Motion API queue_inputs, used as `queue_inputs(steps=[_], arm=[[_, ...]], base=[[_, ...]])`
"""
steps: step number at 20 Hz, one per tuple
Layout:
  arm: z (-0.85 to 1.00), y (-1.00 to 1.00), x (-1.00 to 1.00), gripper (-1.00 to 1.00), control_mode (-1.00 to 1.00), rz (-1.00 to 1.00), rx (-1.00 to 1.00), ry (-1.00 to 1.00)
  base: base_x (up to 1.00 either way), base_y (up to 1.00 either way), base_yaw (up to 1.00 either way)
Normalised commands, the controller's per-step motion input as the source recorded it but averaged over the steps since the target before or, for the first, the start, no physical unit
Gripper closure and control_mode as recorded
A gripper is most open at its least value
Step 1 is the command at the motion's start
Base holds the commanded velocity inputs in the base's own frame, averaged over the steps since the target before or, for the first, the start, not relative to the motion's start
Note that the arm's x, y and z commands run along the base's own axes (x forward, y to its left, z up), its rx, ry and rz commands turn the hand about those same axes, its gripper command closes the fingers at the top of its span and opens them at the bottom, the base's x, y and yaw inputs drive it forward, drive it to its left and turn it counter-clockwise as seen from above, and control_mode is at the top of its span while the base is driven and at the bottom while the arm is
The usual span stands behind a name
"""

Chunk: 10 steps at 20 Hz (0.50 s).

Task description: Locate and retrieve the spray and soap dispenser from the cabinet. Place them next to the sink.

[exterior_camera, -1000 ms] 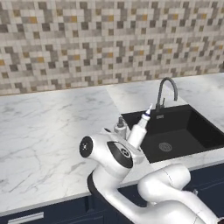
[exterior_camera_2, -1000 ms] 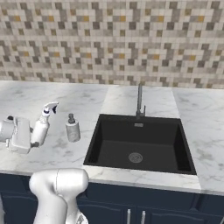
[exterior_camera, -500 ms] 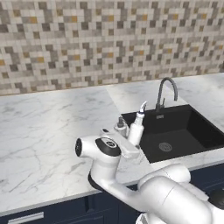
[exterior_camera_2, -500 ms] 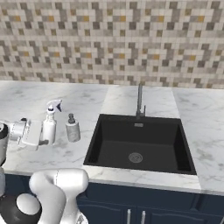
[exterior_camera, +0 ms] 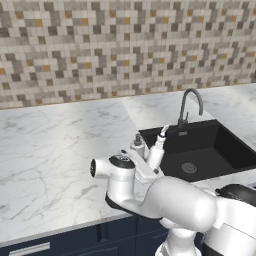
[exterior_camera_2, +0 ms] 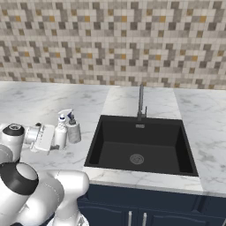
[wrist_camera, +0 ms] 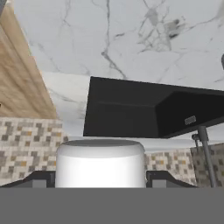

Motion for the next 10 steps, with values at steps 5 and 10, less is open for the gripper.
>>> queue_inputs(steps=[5, 10], arm=[[-0.47, -0.36, 0.19, 1.00, -1.00, -0.07, 0.00, -0.01], [-0.45, -0.21, 0.16, 1.00, -1.00, -0.04, 0.00, -0.02]], base=[[0.00, 0.00, 0.00], [0.00, 0.00, 0.00]])
